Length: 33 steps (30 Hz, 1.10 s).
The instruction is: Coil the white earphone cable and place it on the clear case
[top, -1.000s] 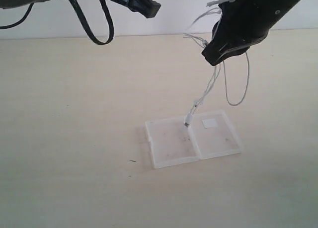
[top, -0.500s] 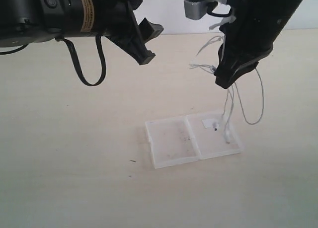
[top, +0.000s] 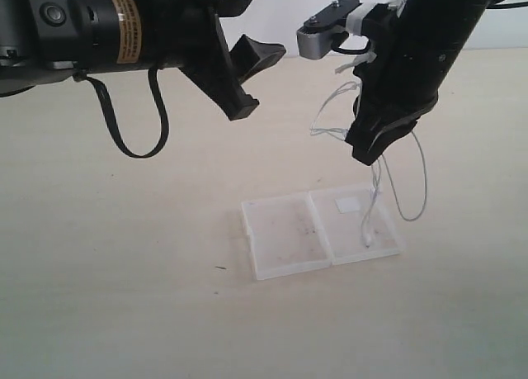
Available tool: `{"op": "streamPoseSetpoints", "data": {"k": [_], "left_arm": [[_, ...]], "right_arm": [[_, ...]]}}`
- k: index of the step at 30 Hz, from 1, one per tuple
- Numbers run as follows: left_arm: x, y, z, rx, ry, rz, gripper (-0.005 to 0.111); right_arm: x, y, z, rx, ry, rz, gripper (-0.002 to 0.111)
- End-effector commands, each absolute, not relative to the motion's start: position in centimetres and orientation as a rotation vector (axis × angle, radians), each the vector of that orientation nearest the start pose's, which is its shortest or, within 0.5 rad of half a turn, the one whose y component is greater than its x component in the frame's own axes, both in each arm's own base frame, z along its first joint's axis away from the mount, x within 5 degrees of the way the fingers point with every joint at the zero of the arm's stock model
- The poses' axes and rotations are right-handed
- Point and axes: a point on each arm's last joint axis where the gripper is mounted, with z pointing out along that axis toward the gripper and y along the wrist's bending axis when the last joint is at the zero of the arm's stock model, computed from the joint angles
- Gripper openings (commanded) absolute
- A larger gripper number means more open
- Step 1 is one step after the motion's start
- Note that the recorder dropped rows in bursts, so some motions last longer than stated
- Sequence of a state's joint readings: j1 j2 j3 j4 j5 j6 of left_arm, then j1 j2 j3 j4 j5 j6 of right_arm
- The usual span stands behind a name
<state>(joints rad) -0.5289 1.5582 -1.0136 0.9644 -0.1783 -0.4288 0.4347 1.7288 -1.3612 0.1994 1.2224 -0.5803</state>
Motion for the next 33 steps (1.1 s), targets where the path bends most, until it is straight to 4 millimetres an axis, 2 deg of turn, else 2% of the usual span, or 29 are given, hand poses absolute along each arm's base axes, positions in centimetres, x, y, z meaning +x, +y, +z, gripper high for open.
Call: {"op": "streamPoseSetpoints", "data": {"k": [1, 3, 5, 10, 13, 15, 17, 20, 24, 26, 31, 33], "left_arm": [[29.8, -18.8, 28.5, 1.05, 1.612, -0.135, 0.062], [29.8, -18.7, 28.4, 1.049, 1.627, -0.117, 0.062], [29.8, -18.7, 28.4, 1.049, 1.628, -0.116, 0.062], [29.8, -18.8, 28.4, 1.053, 1.616, -0.125, 0.062], [29.8, -18.7, 28.4, 1.053, 1.619, -0.122, 0.062], [29.8, -18.7, 28.4, 1.051, 1.627, -0.114, 0.062], [29.9, -18.6, 28.3, 1.05, 1.636, -0.105, 0.062], [29.9, -18.4, 28.2, 1.047, 1.652, -0.088, 0.062], [29.9, -18.4, 28.2, 1.047, 1.652, -0.088, 0.062], [29.9, -18.4, 28.2, 1.047, 1.652, -0.088, 0.062], [29.9, -18.4, 28.2, 1.047, 1.652, -0.088, 0.062], [29.9, -18.4, 28.2, 1.047, 1.652, -0.088, 0.062]], "right_arm": [[29.9, 16.3, 25.6, -1.518, 2.624, 0.343, 0.0], [29.9, 16.1, 25.5, -1.701, 2.51, 0.276, 0.0], [29.9, 16.1, 25.5, -1.772, 2.454, 0.271, 0.0], [29.9, 16.0, 25.8, -1.76, 2.456, 0.259, 0.0], [29.5, 15.8, 26.4, -1.674, 2.505, 0.266, 0.0], [29.1, 15.9, 26.0, -1.678, 2.514, 0.299, 0.0], [29.0, 16.0, 25.0, -1.728, 2.446, 0.322, 0.0], [29.4, 15.7, 23.5, -1.752, 2.349, 0.21, 0.0], [29.7, 15.8, 23.5, -1.763, 2.302, 0.186, 0.0], [29.8, 15.9, 24.0, -1.789, 2.28, 0.185, 0.0], [30.4, 16.2, 26.6, -1.804, 2.258, 0.196, 0.0], [30.5, 16.3, 26.9, -1.801, 2.25, 0.192, 0.0]]}}
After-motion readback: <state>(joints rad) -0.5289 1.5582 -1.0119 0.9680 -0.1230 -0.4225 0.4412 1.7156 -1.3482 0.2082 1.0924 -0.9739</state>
